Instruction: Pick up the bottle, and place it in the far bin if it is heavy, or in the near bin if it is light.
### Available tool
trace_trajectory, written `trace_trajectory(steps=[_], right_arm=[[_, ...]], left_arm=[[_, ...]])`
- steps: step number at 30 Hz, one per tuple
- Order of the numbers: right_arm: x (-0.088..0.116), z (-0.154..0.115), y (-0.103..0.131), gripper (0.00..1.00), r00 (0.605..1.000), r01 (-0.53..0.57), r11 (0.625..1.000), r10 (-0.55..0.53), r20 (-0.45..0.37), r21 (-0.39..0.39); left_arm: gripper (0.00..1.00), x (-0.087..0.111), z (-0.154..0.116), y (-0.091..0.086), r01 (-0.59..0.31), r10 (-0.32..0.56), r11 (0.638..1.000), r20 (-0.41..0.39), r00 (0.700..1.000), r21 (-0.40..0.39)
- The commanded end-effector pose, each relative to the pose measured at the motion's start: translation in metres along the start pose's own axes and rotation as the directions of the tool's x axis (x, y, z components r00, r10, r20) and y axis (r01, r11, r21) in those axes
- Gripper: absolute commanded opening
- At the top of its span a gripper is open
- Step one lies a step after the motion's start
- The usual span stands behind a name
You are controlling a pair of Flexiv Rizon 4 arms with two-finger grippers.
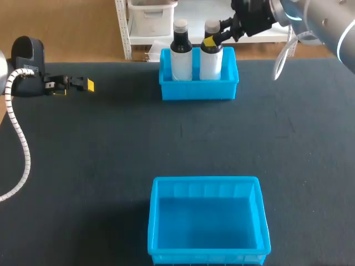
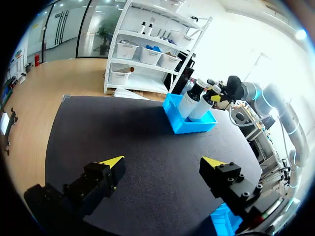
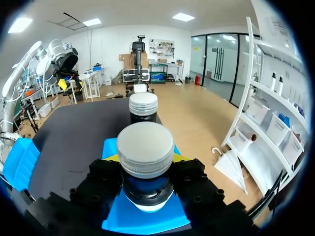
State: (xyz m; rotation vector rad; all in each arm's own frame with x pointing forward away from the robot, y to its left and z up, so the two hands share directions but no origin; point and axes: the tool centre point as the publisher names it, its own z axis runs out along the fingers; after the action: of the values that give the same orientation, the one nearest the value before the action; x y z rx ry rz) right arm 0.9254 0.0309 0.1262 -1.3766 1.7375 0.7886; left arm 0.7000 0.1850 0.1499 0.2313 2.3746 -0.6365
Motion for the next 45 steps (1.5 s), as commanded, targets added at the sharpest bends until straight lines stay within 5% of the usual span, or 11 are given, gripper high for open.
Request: trace_trajectory(steps=[1,9,11,14,16,17,18,32,45], right_arm=[[-0.003,0.005,-0.012,0.00,1.000,-0.004,0.994,0.003,-0.007,-0.107],[-0.001,0.007,-0.014,0.00,1.000,-0.013,0.994,0.011,-0.019,-0.110],[-0.001,0.007,-0.014,0.16,1.000,-0.015,0.994,0.013,-0.021,-0.111],[0.000,0.007,-0.014,0.25,1.000,-0.018,0.994,0.016,-0.025,-0.112],[0.001,0.008,-0.014,0.46,0.999,-0.024,0.993,0.021,-0.027,-0.114],[0.001,0.008,-0.014,0.95,0.999,-0.026,0.993,0.022,-0.030,-0.116],[0.001,0.008,-0.014,1.00,0.999,-0.028,0.993,0.024,-0.032,-0.116],[0.003,-0.021,-0.011,1.00,0.998,-0.047,0.998,0.046,-0.031,-0.047],[0.006,-0.097,0.011,1.00,0.996,-0.084,0.990,0.083,0.017,0.115]], left_arm=[[1.00,0.000,0.000,0.000,0.000,0.000,1.000,0.000,1.000,0.000],[1.00,0.000,0.000,0.000,0.000,0.000,1.000,0.000,1.000,0.000],[1.00,0.000,0.000,0.000,0.000,0.000,1.000,0.000,1.000,0.000],[1.00,0.000,0.000,0.000,0.000,0.000,1.000,0.000,1.000,0.000],[1.00,0.000,0.000,0.000,0.000,0.000,1.000,0.000,1.000,0.000],[1.00,0.000,0.000,0.000,0.000,0.000,1.000,0.000,1.000,0.000],[1.00,0.000,0.000,0.000,0.000,0.000,1.000,0.000,1.000,0.000],[1.00,0.000,0.000,0.000,0.000,0.000,1.000,0.000,1.000,0.000],[1.00,0.000,0.000,0.000,0.000,0.000,1.000,0.000,1.000,0.000]])
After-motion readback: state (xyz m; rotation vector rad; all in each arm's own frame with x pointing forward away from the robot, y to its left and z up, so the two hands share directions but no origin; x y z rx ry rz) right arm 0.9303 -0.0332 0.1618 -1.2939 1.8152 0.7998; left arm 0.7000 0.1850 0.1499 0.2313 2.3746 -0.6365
